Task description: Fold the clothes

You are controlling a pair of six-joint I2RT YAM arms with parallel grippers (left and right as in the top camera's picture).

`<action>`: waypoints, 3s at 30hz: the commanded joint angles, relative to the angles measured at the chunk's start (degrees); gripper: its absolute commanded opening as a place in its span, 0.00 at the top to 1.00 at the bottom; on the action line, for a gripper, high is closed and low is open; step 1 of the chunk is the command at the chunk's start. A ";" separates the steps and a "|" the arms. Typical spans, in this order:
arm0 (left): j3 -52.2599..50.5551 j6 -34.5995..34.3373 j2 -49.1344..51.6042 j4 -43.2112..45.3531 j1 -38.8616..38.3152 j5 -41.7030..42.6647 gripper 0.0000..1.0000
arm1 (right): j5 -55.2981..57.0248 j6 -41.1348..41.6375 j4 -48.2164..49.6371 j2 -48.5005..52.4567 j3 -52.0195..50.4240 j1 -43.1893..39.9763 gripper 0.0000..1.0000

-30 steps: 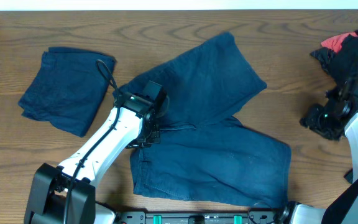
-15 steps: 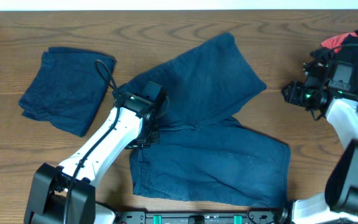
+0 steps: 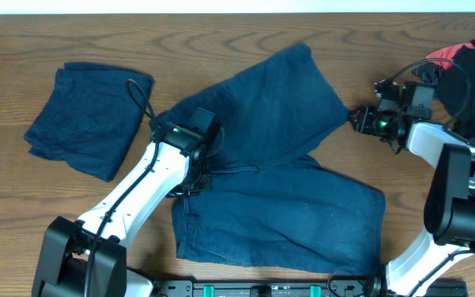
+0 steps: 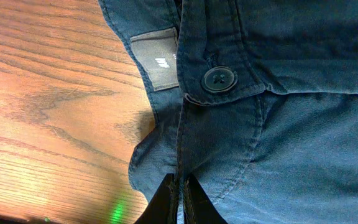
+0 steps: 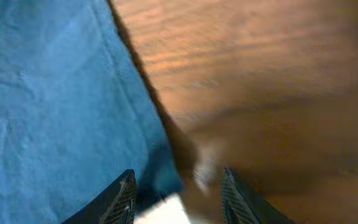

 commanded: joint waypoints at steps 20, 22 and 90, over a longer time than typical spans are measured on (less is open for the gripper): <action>0.09 -0.66 0.22 3.41 0.26 -1.36 0.93 | 15.28 7.04 -9.25 -9.33 0.57 -7.76 0.99; 0.09 -0.68 0.22 3.91 0.26 -1.36 0.94 | 15.87 7.02 -10.93 -12.22 0.55 -9.81 0.99; 0.81 13.07 10.82 36.54 7.04 33.94 0.65 | 24.94 9.40 -48.37 -13.99 0.52 -7.76 0.01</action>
